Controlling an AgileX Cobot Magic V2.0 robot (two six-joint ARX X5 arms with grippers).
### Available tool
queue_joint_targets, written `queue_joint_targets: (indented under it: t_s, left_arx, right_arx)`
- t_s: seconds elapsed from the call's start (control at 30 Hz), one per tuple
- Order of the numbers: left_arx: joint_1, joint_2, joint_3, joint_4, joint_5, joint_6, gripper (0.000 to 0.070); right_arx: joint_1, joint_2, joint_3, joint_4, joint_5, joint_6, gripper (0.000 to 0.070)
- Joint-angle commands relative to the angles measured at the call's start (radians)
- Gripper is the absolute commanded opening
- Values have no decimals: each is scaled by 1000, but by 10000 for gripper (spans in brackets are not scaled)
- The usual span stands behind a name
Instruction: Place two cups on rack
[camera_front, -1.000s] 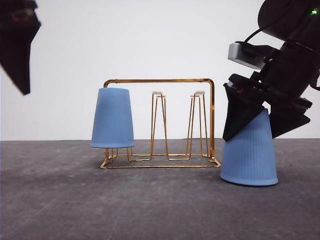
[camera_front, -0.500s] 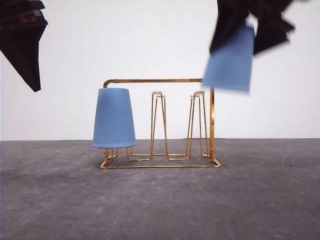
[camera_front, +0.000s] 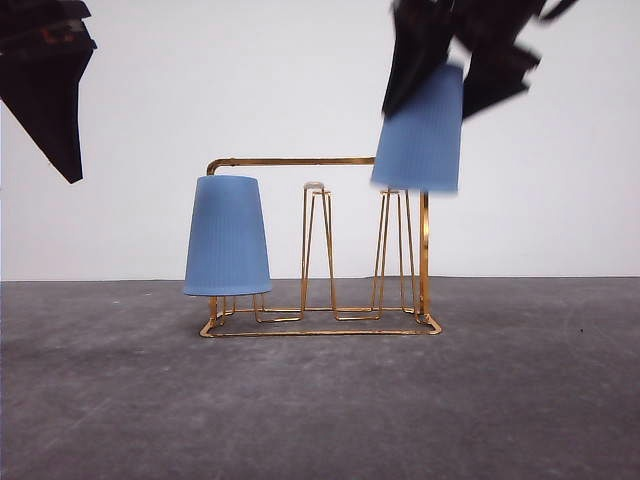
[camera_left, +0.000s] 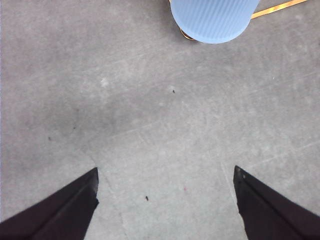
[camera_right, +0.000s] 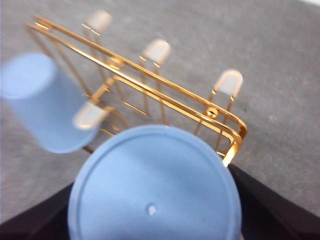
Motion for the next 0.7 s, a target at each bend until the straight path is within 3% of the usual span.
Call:
queue_joint_targets:
  t_s: [0.0, 0.23, 0.33, 0.4, 0.67]
  left_arx:
    - [-5, 4, 11, 4, 2, -8, 510]
    - [-5, 4, 11, 6, 2, -8, 510]
    - [-5, 4, 11, 6, 2, -8, 510]
    - [-5, 4, 11, 6, 2, -9, 510]
    - [9, 4, 11, 39, 1, -7, 509]
  right_arx:
    - [5, 48, 12, 18, 0, -6, 404]
    - [11, 147, 12, 17, 0, -4, 413]
    - [12, 152, 12, 21, -2, -4, 582]
    - [13, 151, 12, 31, -5, -1, 649]
    - [1, 68, 13, 15, 26, 32, 661]
